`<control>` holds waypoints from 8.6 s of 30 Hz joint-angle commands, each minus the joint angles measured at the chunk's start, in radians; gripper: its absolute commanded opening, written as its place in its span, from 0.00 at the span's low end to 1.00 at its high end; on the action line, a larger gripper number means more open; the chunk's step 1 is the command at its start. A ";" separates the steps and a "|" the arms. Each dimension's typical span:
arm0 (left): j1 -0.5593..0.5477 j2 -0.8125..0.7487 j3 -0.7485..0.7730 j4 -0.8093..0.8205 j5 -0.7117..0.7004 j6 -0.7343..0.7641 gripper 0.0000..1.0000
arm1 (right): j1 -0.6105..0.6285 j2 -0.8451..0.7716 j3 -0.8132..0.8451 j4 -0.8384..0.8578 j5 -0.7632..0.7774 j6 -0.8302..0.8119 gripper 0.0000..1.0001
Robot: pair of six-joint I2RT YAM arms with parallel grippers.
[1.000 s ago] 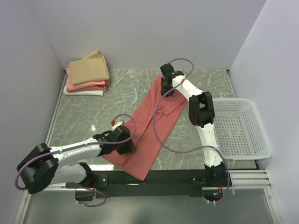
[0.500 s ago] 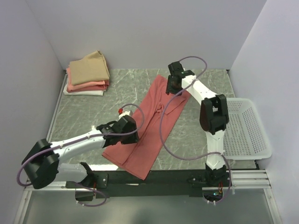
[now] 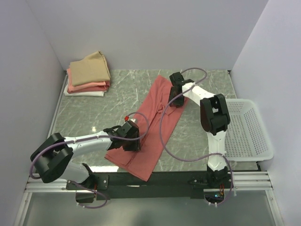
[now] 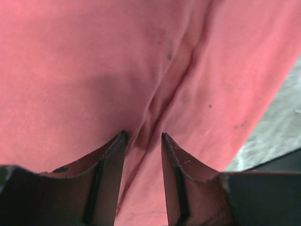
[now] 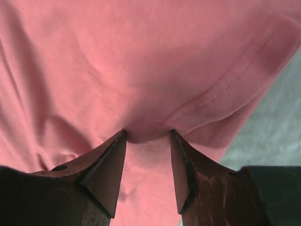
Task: Fold and stack the t-shirts
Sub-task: Fold the tshirt
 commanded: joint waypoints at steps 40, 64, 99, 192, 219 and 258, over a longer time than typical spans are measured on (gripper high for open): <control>-0.025 -0.097 0.039 0.064 -0.037 -0.184 0.52 | -0.117 -0.321 -0.062 0.134 -0.201 0.035 0.53; -0.135 -0.137 -0.193 0.078 -0.130 -0.247 0.45 | 0.497 -0.995 -1.114 0.380 -0.026 0.480 0.43; -0.224 -0.331 -0.072 -0.258 -0.147 -0.239 0.50 | 0.624 -1.193 -1.117 0.077 -0.060 0.482 0.54; 0.121 0.354 0.583 -0.016 -0.141 0.013 0.01 | 0.137 -0.776 -0.771 0.329 -0.025 0.232 0.00; 0.285 0.606 0.858 -0.035 -0.037 0.075 0.01 | -0.098 -0.515 -0.597 0.404 -0.166 0.193 0.00; 0.294 0.648 0.895 0.090 0.101 0.092 0.01 | -0.026 -0.429 -0.479 0.440 -0.235 0.149 0.41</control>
